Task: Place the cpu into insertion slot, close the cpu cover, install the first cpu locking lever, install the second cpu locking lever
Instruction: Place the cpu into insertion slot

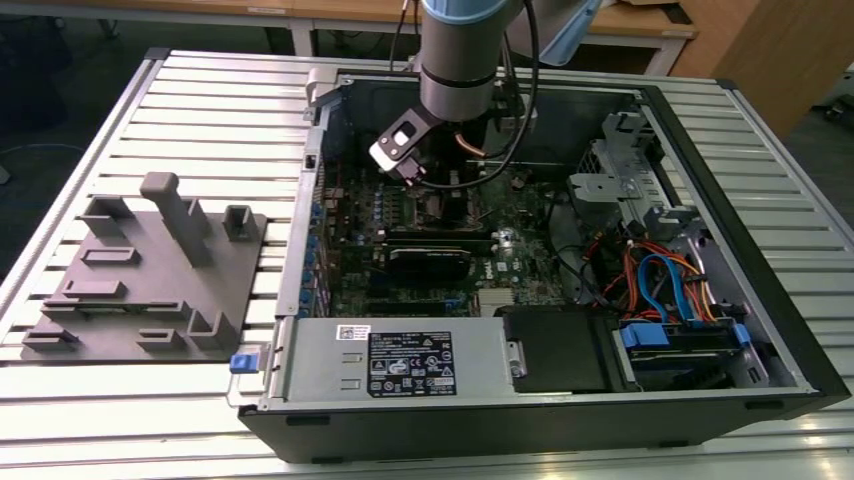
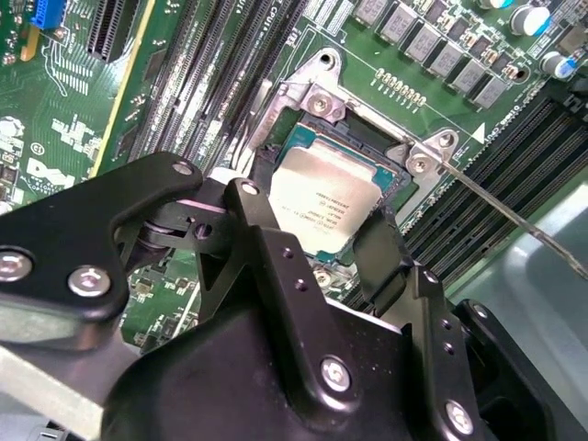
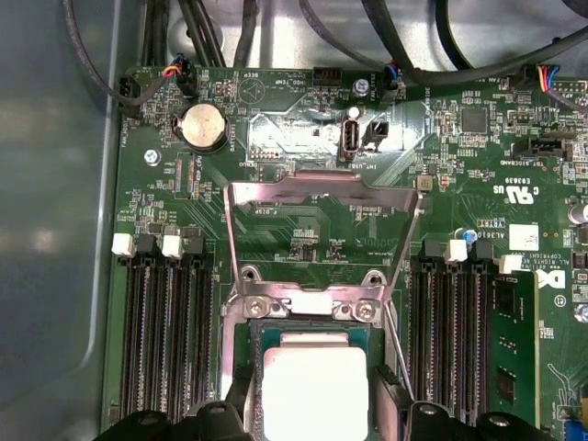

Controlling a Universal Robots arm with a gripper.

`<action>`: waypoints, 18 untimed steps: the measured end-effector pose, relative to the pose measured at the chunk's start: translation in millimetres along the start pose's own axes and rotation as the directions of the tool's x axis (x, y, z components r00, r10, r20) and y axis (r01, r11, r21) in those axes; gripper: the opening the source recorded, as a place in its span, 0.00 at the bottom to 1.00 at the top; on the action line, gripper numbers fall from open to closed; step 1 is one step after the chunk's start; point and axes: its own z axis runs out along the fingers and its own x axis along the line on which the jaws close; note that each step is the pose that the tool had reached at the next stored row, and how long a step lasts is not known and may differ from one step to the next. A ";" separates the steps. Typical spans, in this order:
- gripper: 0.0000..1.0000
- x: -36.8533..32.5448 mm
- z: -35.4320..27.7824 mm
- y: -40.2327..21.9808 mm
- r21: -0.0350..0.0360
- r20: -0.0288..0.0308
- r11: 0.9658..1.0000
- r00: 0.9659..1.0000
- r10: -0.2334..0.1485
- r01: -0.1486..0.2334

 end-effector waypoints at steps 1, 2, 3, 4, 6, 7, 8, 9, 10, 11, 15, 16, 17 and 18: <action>0.62 0.0 0.0 0.0 0.000 0.000 1.000 1.000 0.000 0.000; 0.62 0.1 0.0 0.0 0.000 0.000 1.000 1.000 0.000 0.000; 0.62 0.3 0.0 -0.1 0.000 -0.001 1.000 1.000 0.000 0.000; 0.62 0.6 0.1 -0.1 0.000 -0.001 1.000 1.000 0.000 0.000; 0.62 1.1 0.1 -0.1 0.000 -0.002 1.000 1.000 0.000 0.000; 0.62 1.3 0.1 -0.1 0.000 -0.003 1.000 1.000 0.000 0.000; 0.62 1.6 0.2 -0.1 0.000 -0.003 1.000 1.000 0.000 0.000; 0.62 1.8 0.2 -0.1 0.000 -0.004 1.000 1.000 0.000 0.000; 0.62 2.0 0.3 -0.1 0.000 -0.004 1.000 1.000 0.000 0.000; 0.62 2.2 0.3 -0.1 0.000 -0.005 1.000 1.000 0.000 0.000; 0.62 2.7 0.5 -0.1 0.000 -0.005 1.000 1.000 0.001 -0.001; 0.62 2.8 0.6 -0.1 0.000 -0.005 1.000 1.000 0.002 -0.002; 0.62 2.8 0.6 -0.1 0.000 -0.005 1.000 1.000 0.002 -0.002; 0.62 2.8 0.6 -0.1 0.000 -0.005 1.000 1.000 0.006 -0.006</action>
